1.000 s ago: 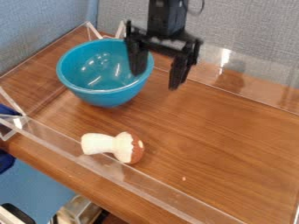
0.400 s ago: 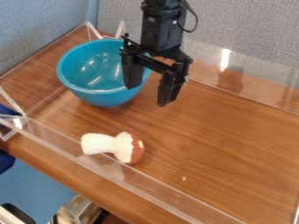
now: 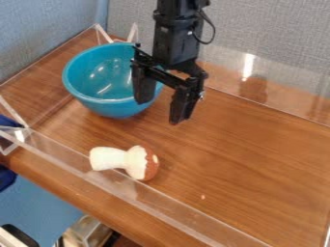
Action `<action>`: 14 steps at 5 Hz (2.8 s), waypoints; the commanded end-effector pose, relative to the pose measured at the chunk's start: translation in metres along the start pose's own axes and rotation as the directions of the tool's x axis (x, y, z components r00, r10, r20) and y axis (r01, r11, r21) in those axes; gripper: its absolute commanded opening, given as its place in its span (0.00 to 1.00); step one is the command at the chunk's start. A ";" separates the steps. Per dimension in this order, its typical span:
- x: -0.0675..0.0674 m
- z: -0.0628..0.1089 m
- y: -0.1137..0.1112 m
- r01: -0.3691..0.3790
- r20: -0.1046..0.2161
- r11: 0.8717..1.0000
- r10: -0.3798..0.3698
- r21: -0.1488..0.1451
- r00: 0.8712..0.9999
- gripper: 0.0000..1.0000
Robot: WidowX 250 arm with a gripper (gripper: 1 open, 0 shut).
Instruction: Put the mushroom in the blue bowl
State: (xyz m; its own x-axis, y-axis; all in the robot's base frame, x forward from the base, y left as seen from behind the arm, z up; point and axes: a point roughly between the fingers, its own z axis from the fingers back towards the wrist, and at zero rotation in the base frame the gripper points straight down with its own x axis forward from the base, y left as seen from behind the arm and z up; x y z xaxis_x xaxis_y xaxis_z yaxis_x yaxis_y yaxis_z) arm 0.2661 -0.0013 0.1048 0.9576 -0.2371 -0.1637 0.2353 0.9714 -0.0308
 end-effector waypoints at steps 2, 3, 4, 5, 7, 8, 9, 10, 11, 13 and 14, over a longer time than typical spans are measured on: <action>-0.008 0.006 0.007 0.060 0.028 0.998 -0.061 0.018 0.998 1.00; -0.020 0.009 0.016 0.209 0.025 0.977 -0.210 0.043 0.977 1.00; -0.033 0.011 0.030 0.386 0.014 0.919 -0.389 0.082 0.921 1.00; -0.044 0.007 0.046 0.536 -0.019 0.837 -0.538 0.111 0.843 1.00; -0.072 -0.007 0.054 0.605 -0.042 0.786 -0.605 0.127 0.795 1.00; -0.070 -0.020 0.053 0.641 -0.055 0.755 -0.641 0.140 0.766 1.00; -0.067 -0.032 0.052 0.669 -0.068 0.728 -0.668 0.147 0.742 1.00; -0.064 -0.045 0.051 0.696 -0.084 0.702 -0.692 0.151 0.717 1.00; -0.062 -0.057 0.052 0.702 -0.094 0.695 -0.697 0.156 0.711 1.00; -0.062 -0.061 0.047 0.696 -0.099 0.697 -0.690 0.172 0.717 1.00; -0.062 -0.064 0.045 0.693 -0.096 0.699 -0.688 0.176 0.719 1.00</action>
State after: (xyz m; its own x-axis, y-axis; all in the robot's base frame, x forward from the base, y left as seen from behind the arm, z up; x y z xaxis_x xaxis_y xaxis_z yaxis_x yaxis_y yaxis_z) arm 0.2072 0.0592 0.0474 0.5126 -0.8362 -0.1950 0.8554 0.5169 0.0325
